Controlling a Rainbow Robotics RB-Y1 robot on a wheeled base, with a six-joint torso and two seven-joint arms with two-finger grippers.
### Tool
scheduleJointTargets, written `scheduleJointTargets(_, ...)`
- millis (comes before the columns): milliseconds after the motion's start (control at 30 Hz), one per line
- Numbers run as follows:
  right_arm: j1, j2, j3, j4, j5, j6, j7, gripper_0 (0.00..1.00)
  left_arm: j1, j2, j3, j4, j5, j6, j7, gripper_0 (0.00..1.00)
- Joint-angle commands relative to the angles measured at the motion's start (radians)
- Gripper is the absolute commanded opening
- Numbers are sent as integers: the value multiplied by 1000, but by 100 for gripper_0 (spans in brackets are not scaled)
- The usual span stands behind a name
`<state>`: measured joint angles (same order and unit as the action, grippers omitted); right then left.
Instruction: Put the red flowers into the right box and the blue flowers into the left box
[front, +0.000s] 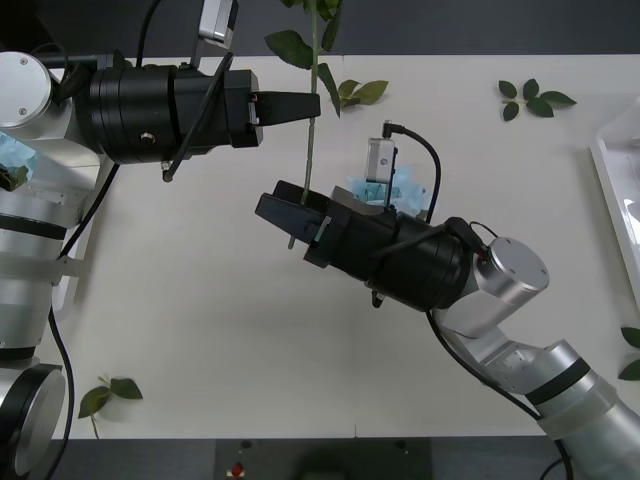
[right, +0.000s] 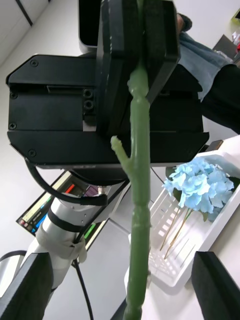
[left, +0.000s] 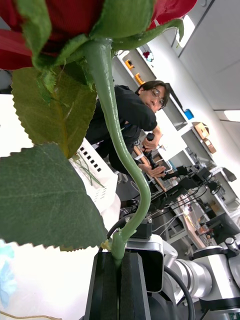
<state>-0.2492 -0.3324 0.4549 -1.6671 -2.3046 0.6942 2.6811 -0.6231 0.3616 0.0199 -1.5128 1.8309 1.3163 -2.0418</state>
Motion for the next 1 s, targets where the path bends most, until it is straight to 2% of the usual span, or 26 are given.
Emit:
scheduleJointTargets(33,-19,23,-10,-34,-2,-9,24,68,-1,8,6,-21,11,3,12,0)
scheduleJointTargets(100,-19,29,-10,-36,-2,-12,24,61,-1,8,6,-21,11,3,12,0)
scheduleJointTargets(300,-19,36,-10,-36,-2,-22,24,23,-1,8,6,-21,11,3,12,0)
scheduleJointTargets(467,-19,35,-10,-36,-2,-22,22,3,-1,8,6,-21,11,3,12,0)
scheduleJointTargets(767,-19,35,-10,-36,-2,-24,16,0,-1,8,6,-21,11,3,12,0)
scheduleJointTargets(800,-19,35,-10,-36,-2,-24,16,0,-1,8,6,-21,11,3,12,7)
scheduleJointTargets(833,-19,35,-10,-36,-2,-24,16,0,-1,8,6,-21,11,3,12,34)
scheduleJointTargets(867,-19,35,-10,-36,-2,-24,16,0,-1,8,6,-21,11,3,12,88)
scheduleJointTargets(900,-19,35,-12,-36,-4,-24,16,0,-1,8,6,-21,11,3,12,100)
scheduleJointTargets(1000,-19,35,-12,-36,-2,-25,16,0,-1,8,6,-21,11,3,12,100)
